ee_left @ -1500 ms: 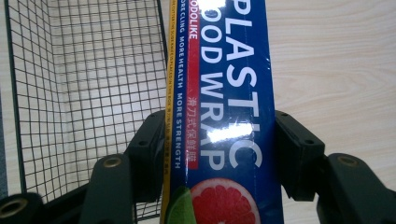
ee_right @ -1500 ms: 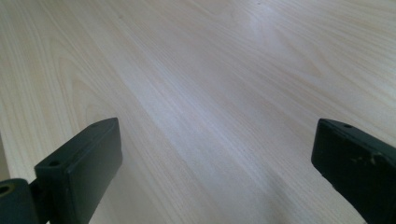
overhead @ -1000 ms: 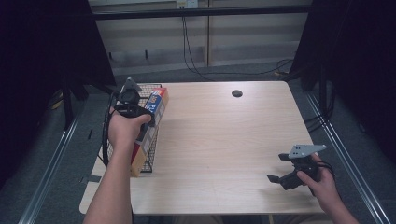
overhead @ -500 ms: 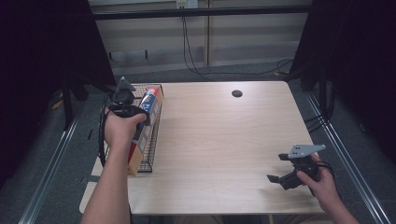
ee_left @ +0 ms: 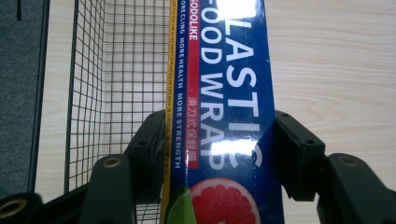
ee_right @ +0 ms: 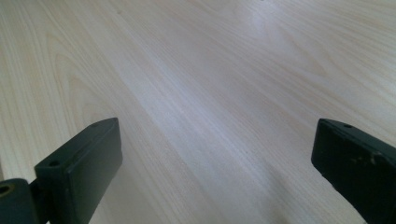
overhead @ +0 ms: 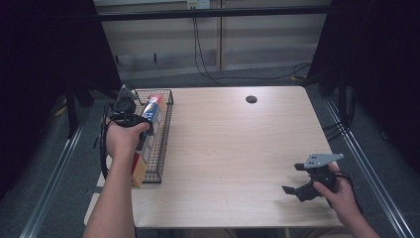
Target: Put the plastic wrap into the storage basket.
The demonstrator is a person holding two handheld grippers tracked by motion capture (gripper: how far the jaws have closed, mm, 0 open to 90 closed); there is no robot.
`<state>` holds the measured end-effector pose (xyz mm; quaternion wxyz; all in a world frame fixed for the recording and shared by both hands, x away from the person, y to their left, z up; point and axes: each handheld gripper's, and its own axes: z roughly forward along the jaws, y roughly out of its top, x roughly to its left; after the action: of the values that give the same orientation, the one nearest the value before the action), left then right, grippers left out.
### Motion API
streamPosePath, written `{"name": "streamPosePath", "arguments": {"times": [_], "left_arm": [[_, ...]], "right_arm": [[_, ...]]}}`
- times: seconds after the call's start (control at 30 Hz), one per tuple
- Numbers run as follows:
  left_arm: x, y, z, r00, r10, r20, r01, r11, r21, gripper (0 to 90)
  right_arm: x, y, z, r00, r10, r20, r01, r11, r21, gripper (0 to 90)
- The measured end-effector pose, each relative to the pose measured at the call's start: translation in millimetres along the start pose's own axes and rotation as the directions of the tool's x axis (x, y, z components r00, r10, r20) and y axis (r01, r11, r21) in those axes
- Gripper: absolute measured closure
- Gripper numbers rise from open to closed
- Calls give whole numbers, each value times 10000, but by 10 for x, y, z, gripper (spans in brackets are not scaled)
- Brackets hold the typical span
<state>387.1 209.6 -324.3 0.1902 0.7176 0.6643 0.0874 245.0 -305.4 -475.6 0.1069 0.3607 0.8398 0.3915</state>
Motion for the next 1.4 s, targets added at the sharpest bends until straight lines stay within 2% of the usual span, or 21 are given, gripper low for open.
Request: {"name": "streamPosePath", "arguments": {"times": [0.13,0.53,0.6,0.63,0.73,0.77,0.8,0.93,0.97,1.13,1.4], "left_arm": [[45,-1,31,9999,-146,66,146,9999,37,430],[161,10,92,9991,-390,-178,391,9992,81,430],[178,9,112,9985,-548,-94,549,9984,101,430],[209,11,130,9989,-452,-110,453,9988,169,430],[227,12,147,9986,-500,-185,503,9986,142,430],[233,13,156,9975,-687,-188,690,9975,120,430],[239,15,157,9972,-682,-296,686,9976,120,430],[271,17,165,9976,-687,-108,688,9976,119,430],[276,15,175,9972,-711,-238,713,9974,59,430],[299,23,191,9975,-661,-266,665,9977,148,430],[329,42,227,9958,-843,-348,845,9964,38,429]], "right_arm": [[1,2,3,10000,52,-58,-52,10000,18,18],[1,-2,8,10000,54,-43,-54,10000,33,18],[-3,-5,5,10000,66,-62,-65,10000,31,17],[-7,-10,4,10000,40,15,-40,10000,42,18],[-14,-15,4,10000,61,4,-61,10000,48,18],[-16,-16,5,10000,74,-17,-74,10000,43,18],[-17,-16,3,10000,91,21,-91,9999,52,18],[-18,-17,4,9999,104,-12,-104,9999,111,18],[-16,-19,6,9999,91,-51,-90,9999,91,18],[-22,-17,-5,9999,102,1,-102,9999,43,18],[-27,-23,-8,10000,89,15,-89,9999,84,18]]}}
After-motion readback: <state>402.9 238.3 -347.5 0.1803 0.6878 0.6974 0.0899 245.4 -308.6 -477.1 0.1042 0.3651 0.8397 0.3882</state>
